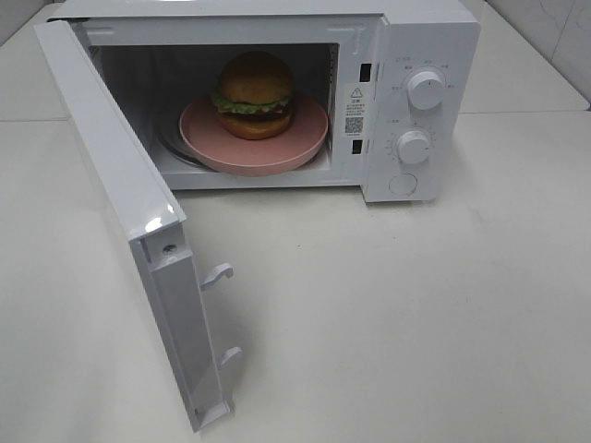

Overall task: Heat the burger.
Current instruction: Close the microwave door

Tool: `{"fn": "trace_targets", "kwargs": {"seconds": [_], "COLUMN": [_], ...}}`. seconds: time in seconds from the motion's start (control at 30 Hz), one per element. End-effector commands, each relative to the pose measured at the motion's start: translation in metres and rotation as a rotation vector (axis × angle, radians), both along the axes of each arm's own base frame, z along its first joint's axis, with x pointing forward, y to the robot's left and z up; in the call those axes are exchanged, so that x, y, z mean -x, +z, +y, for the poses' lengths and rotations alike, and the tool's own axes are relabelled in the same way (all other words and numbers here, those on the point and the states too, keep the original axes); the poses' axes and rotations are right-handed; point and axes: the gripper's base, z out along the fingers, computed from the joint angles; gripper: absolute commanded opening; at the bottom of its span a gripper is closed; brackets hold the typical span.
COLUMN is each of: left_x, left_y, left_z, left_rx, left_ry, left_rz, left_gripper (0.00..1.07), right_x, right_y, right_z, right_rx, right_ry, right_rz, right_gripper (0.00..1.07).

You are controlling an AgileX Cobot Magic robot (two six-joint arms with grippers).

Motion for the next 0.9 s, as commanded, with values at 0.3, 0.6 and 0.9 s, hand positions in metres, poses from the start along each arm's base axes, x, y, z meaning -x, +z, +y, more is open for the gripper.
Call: {"fn": "trace_targets", "kwargs": {"seconds": [0.3, 0.6, 0.9], "left_x": [-0.04, -0.077, -0.107], "left_y": [0.003, -0.001, 0.001], "left_z": [0.004, 0.006, 0.013], "left_rx": [-0.017, 0.008, -0.129], "left_ry": [0.018, 0.034, 0.07], "left_rz": [0.11, 0.199, 0.052], "left_gripper": [0.9, 0.0, 0.0], "right_x": [0.003, 0.003, 0.003], "right_y": [0.0, 0.0, 0.0], "right_z": [0.0, 0.0, 0.0], "right_rx": [0.011, 0.011, 0.011], "right_ry": [0.001, 0.001, 0.001], "right_rz": [-0.032, -0.032, -0.032], "right_gripper": [0.75, 0.75, 0.75]}}
